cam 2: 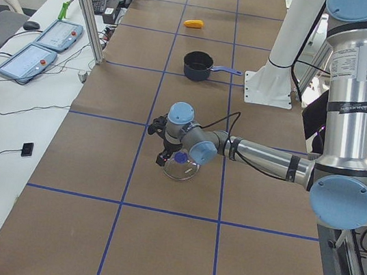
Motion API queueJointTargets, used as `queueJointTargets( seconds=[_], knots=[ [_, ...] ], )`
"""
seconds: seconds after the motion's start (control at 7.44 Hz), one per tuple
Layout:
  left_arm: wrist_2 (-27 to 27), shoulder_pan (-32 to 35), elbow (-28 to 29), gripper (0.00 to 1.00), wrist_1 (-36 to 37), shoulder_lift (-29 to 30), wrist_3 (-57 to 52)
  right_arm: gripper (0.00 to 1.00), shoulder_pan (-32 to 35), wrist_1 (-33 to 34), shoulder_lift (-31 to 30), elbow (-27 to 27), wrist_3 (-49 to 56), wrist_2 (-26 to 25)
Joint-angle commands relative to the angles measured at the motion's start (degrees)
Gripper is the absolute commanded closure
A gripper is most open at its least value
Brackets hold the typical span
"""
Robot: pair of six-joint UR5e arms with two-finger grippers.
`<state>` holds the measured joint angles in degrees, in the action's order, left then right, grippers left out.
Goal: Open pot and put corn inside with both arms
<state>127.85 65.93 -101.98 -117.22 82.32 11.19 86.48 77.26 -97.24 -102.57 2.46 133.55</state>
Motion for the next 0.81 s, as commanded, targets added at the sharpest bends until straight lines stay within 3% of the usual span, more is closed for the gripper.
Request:
queueJointTargets(
  seconds=[0.0,0.13,0.4,0.54,0.67],
  knots=[
    [1.2,12.4,-0.9,0.02,16.7,1.2,-15.9,0.00,0.0,0.0,0.0,0.0,0.0,0.3],
    [1.3,16.6,-0.9,0.02,25.0,1.9,-20.3,0.00,0.0,-0.1,0.0,-0.2,-0.1,1.1],
    [2.5,26.1,0.5,0.02,29.0,2.0,-34.7,0.00,-0.4,-0.4,0.6,-1.3,-5.1,1.2],
    [7.1,27.7,0.5,0.02,29.0,1.6,-28.9,0.00,-3.3,-3.5,0.6,-2.4,-12.6,0.9],
    [7.5,27.7,-0.1,0.02,27.6,1.2,-24.5,0.00,-7.8,-9.0,0.4,-2.3,-22.0,-0.6]
  ],
)
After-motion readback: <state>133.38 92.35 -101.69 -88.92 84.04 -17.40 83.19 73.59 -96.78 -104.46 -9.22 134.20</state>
